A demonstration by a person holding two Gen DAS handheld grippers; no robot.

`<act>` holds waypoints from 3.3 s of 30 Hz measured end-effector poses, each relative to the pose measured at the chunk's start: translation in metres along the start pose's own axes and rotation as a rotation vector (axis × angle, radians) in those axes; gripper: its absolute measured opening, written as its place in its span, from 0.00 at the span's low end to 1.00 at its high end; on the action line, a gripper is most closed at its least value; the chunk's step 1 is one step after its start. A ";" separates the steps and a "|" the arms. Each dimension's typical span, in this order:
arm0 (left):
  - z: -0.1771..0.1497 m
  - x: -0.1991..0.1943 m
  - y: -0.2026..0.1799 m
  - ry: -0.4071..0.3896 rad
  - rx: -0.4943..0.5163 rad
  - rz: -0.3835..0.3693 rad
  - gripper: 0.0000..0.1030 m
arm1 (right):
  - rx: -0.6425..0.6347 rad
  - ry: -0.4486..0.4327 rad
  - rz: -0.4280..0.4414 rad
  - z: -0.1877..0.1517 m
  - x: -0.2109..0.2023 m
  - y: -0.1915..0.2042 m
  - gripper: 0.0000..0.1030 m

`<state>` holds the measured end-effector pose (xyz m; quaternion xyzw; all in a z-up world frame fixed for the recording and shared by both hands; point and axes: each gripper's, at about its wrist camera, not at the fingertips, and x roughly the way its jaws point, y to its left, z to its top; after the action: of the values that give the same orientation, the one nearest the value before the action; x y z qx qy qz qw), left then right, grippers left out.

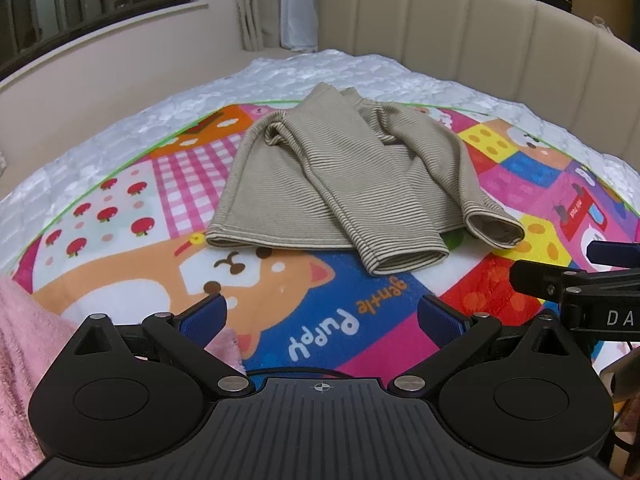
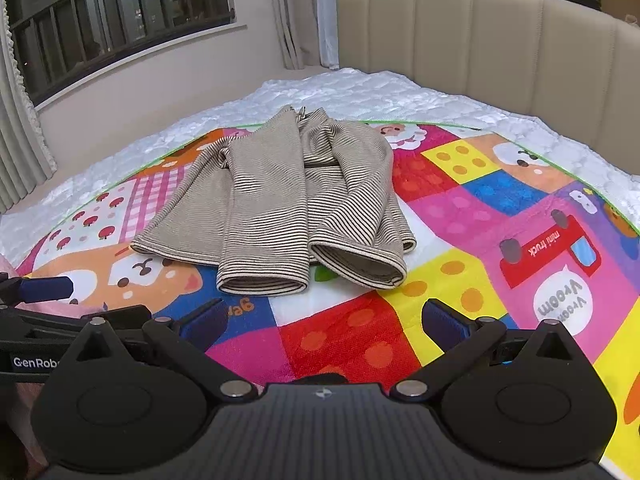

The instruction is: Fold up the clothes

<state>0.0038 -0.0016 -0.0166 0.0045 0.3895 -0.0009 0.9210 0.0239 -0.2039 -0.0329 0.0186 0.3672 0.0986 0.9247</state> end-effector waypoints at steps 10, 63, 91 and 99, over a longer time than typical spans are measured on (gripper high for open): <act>0.001 0.002 0.002 0.012 -0.005 -0.004 1.00 | -0.002 0.005 -0.001 -0.001 0.000 0.000 1.00; -0.004 0.006 0.002 0.041 -0.010 -0.015 1.00 | -0.003 0.018 -0.004 -0.004 0.004 0.001 1.00; -0.005 0.007 0.004 0.046 -0.015 -0.019 1.00 | -0.005 0.025 -0.007 -0.005 0.005 0.002 1.00; -0.003 0.007 0.003 0.041 -0.009 -0.024 1.00 | 0.001 0.018 -0.011 -0.005 0.004 0.001 1.00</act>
<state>0.0065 0.0013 -0.0238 -0.0041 0.4083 -0.0100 0.9128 0.0235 -0.2020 -0.0388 0.0162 0.3758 0.0933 0.9219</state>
